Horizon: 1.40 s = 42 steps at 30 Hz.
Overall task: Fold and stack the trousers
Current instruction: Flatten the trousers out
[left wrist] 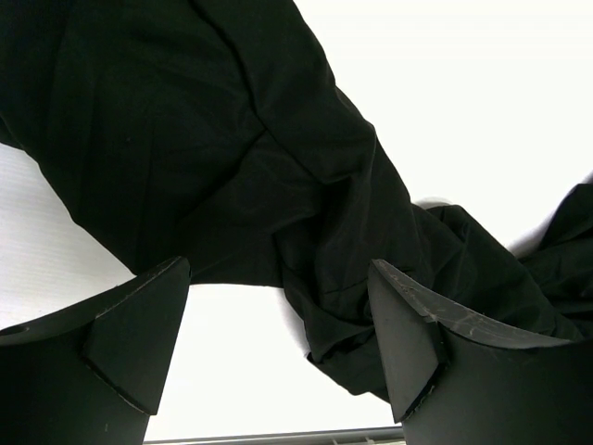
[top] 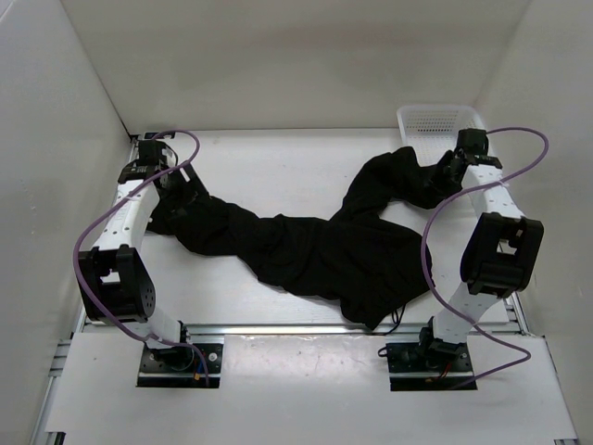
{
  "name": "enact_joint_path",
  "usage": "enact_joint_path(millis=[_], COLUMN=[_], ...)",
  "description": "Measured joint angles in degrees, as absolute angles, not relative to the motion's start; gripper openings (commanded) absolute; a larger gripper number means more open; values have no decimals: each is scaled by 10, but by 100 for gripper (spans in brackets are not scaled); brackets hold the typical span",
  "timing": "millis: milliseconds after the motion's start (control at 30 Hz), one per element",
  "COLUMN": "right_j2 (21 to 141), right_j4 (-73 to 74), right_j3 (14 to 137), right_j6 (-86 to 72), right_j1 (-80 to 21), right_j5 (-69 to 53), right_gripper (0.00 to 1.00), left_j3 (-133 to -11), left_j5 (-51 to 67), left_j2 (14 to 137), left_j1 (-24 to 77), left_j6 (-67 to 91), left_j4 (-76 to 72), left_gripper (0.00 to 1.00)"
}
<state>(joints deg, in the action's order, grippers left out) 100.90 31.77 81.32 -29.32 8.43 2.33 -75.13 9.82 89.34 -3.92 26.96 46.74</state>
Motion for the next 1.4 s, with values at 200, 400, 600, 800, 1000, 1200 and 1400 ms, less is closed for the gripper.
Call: enact_joint_path(millis=[200, 400, 600, 800, 1000, 1200, 1400], right_j2=[1018, 1029, 1032, 1026, 975, 941, 940], right_j4=[316, 318, 320, 320, 323, 339, 368], right_j3=[827, 840, 846, 846, 848, 901, 1016], right_j6=[-287, -283, -280, -279, -275, -264, -250], right_j1=[84, 84, 84, 84, 77, 33, -98], right_j5=[23, 15, 10, 10, 9, 9, 36], right_gripper=[29, 20, 0, 0, 0, 0, 0], left_j3=[-751, -753, -770, -775, -778, -782, -797], left_j5=[98, 97, 97, 97, 98, 100, 96], left_j2=[893, 893, 893, 893, 893, 893, 893], left_j1=[-39, -39, -39, -39, -39, -39, -39], left_j6=[270, 267, 264, 263, 263, 257, 255], left_j4=[467, 470, 478, 484, 490, 495, 505], left_gripper=[89, 90, 90, 90, 90, 90, 90])
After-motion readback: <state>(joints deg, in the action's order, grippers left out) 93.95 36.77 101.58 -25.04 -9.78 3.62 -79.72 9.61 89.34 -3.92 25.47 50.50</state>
